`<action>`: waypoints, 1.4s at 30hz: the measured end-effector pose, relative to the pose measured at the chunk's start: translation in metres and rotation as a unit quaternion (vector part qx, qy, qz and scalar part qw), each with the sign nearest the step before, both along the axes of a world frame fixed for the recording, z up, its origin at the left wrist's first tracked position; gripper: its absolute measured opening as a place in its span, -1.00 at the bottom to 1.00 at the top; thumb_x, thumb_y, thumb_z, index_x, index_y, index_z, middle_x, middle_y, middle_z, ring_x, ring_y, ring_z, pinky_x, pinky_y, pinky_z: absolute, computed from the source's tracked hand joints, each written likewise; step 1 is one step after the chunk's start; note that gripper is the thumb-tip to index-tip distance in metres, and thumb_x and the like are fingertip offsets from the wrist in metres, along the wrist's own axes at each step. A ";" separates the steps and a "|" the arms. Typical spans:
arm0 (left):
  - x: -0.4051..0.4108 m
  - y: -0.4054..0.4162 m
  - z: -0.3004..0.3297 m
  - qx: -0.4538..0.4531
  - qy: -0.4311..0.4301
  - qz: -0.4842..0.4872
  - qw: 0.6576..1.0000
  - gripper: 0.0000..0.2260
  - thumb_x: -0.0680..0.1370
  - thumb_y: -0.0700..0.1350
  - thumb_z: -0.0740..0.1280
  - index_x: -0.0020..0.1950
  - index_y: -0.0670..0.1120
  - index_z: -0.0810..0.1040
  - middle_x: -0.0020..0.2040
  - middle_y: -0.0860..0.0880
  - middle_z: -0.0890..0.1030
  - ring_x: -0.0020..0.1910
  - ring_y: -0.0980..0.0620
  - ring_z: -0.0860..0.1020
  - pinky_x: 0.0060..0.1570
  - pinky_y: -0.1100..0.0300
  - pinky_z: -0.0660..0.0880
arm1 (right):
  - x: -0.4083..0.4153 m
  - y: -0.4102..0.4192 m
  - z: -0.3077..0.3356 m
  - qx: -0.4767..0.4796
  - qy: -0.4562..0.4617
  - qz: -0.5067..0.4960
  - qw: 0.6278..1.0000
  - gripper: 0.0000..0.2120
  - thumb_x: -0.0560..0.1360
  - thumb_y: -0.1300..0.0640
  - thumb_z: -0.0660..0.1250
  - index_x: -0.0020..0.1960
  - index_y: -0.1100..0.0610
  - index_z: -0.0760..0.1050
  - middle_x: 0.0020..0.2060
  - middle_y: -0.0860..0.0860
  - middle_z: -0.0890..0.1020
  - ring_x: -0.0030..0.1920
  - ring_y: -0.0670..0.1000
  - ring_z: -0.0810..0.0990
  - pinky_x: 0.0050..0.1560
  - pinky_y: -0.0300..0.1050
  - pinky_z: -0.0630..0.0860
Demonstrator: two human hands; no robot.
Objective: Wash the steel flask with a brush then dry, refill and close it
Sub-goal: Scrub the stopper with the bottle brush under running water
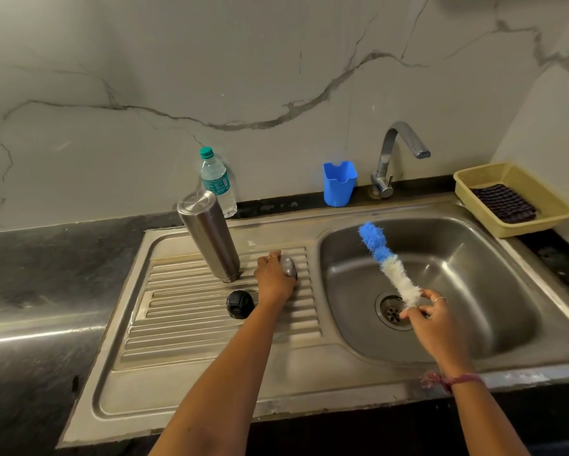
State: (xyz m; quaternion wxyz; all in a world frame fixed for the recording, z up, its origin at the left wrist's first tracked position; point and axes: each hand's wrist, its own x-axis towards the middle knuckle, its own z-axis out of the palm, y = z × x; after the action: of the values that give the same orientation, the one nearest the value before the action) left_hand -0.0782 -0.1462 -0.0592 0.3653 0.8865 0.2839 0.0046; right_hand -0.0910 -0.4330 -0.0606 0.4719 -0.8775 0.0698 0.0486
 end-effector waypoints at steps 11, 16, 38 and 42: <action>0.015 -0.049 0.017 -0.099 -0.092 -0.013 0.991 -0.24 0.37 -0.10 0.58 0.50 0.00 0.31 0.39 -0.03 0.40 0.32 -0.03 0.44 0.33 -0.02 0.47 | 0.014 -0.032 0.019 -0.019 0.006 0.014 1.000 -0.60 0.47 0.22 0.38 0.29 0.17 0.44 -0.33 -0.11 0.59 -0.48 -0.09 0.46 -0.51 -0.27 0.30; 0.032 -0.083 0.026 -0.084 -0.104 -0.082 0.988 -0.21 0.37 0.03 0.58 0.51 0.07 0.29 0.40 -0.01 0.42 0.32 -0.01 0.45 0.31 -0.01 0.49 | 0.028 -0.059 0.023 -0.023 0.010 -0.002 1.000 -0.69 0.46 0.21 0.35 0.21 0.17 0.51 -0.33 -0.07 0.59 -0.49 -0.05 0.45 -0.47 -0.18 0.35; 0.169 -0.176 0.051 0.134 -0.047 -0.260 0.955 -0.30 0.35 0.15 0.57 0.37 -0.13 0.47 0.55 -0.03 0.06 0.43 -0.10 0.28 0.38 0.02 0.37 | 0.097 -0.151 0.028 0.052 0.010 -0.032 0.998 -0.66 0.47 0.30 0.35 0.21 0.10 0.42 -0.40 -0.03 0.56 -0.44 -0.04 0.45 -0.44 -0.22 0.34; 0.193 -0.182 0.051 0.206 -0.021 -0.289 0.935 -0.32 0.35 0.22 0.54 0.34 -0.14 0.51 0.61 0.04 -0.11 0.42 -0.12 0.25 0.33 -0.04 0.40 | 0.108 -0.159 0.019 0.057 0.023 -0.030 0.998 -0.83 0.45 0.29 0.35 0.01 0.12 0.53 -0.25 -0.09 0.53 -0.53 -0.15 0.46 -0.42 -0.19 0.31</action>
State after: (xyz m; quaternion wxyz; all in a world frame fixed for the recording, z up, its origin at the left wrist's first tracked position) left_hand 0.1152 -0.3277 -0.0082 0.1656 0.9859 0.0003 -0.0241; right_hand 0.0173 -0.5919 -0.0418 0.5211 -0.8451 0.1041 0.0584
